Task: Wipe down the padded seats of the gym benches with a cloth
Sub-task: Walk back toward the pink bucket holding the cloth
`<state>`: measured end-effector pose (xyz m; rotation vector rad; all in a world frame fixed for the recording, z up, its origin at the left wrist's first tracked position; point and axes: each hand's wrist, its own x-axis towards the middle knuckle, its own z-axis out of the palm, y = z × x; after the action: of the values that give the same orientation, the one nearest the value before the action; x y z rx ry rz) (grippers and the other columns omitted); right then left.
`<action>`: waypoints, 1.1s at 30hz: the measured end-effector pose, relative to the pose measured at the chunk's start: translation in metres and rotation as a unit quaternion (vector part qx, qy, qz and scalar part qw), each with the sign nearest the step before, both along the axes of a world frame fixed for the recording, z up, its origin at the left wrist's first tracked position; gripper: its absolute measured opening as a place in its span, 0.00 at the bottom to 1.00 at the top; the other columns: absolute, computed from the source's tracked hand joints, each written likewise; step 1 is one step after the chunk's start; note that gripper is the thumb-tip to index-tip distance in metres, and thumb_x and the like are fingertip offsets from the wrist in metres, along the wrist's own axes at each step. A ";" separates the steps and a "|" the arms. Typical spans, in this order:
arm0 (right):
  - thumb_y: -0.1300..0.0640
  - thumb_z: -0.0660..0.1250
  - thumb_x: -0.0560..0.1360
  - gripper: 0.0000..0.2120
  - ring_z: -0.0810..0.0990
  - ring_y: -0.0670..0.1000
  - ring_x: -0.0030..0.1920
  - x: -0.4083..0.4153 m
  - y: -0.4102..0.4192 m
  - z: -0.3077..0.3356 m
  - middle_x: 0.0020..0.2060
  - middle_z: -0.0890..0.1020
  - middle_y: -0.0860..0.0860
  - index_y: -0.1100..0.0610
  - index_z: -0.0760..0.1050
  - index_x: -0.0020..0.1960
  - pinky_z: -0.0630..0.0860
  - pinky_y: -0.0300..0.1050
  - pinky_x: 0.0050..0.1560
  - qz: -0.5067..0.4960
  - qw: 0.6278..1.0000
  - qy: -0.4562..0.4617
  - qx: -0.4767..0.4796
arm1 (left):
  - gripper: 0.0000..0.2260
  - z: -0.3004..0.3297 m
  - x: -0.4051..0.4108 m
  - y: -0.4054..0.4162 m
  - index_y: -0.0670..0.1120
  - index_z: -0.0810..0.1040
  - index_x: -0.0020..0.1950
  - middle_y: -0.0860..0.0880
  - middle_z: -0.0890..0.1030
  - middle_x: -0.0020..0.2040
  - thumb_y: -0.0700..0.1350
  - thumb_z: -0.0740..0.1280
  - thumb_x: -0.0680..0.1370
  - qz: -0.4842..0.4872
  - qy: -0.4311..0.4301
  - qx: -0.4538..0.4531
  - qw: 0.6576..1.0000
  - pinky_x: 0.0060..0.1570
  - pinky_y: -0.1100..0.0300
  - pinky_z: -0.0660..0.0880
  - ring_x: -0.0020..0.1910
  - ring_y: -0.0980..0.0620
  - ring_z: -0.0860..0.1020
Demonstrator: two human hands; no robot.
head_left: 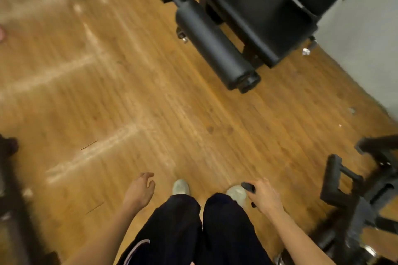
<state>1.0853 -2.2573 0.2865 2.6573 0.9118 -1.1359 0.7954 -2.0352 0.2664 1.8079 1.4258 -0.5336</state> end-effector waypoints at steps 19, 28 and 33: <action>0.59 0.62 0.78 0.15 0.83 0.52 0.42 0.017 0.328 -0.023 0.50 0.81 0.52 0.51 0.80 0.62 0.78 0.45 0.41 0.170 0.981 0.092 0.011 | 0.16 0.010 -0.035 0.148 0.44 0.72 0.72 0.43 0.72 0.73 0.45 0.58 0.84 0.258 -0.001 0.006 0.966 0.67 0.53 0.68 0.70 0.43 0.72; 0.61 0.59 0.80 0.14 0.82 0.50 0.36 -0.048 0.555 0.000 0.42 0.82 0.53 0.53 0.80 0.59 0.71 0.42 0.33 0.344 0.933 0.089 0.057 | 0.17 0.016 -0.074 0.235 0.41 0.73 0.71 0.41 0.73 0.72 0.43 0.59 0.84 0.388 0.016 -0.004 0.922 0.69 0.52 0.66 0.71 0.42 0.71; 0.61 0.59 0.80 0.14 0.82 0.48 0.34 -0.081 0.638 -0.014 0.45 0.82 0.52 0.52 0.80 0.61 0.78 0.44 0.34 0.343 0.934 0.099 0.026 | 0.18 0.006 -0.106 0.325 0.43 0.70 0.74 0.41 0.75 0.69 0.43 0.58 0.84 0.425 0.008 -0.039 0.904 0.62 0.56 0.70 0.66 0.42 0.75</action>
<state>1.0046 -1.6190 0.2728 1.9750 1.7349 -1.1901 0.6892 -1.7098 0.2721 0.9534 1.9748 -0.1367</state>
